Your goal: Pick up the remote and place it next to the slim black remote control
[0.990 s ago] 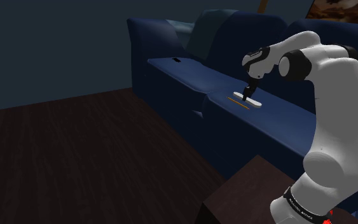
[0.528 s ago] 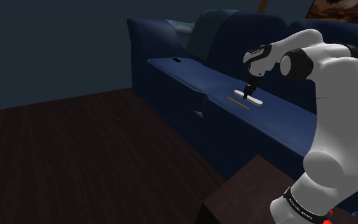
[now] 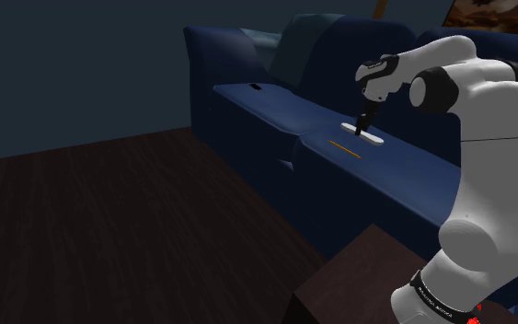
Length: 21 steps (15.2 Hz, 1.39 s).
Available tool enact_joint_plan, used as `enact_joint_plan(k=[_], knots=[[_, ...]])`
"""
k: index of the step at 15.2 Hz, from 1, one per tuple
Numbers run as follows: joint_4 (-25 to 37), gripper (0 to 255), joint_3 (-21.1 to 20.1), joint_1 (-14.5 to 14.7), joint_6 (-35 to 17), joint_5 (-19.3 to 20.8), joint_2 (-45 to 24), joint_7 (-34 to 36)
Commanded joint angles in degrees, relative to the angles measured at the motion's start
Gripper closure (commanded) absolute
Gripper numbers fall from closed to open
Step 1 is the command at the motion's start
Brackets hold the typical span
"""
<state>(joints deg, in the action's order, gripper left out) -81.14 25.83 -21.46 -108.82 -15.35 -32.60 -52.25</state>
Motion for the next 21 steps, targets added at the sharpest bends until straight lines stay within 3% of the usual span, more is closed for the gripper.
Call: enact_joint_plan(k=[1,5,12,21], knots=[[1.4,255,0.1,-0.1,1.6,0.2,0.2,0.2],[3.4,255,0.3,-0.2,4.1,0.5,0.8,0.5],[-11.8,255,3.4,-1.3,-1.3,3.4,10.7,-5.6],[-24.0,255,7.8,-4.9,-5.1,7.0,19.7,-13.8]])
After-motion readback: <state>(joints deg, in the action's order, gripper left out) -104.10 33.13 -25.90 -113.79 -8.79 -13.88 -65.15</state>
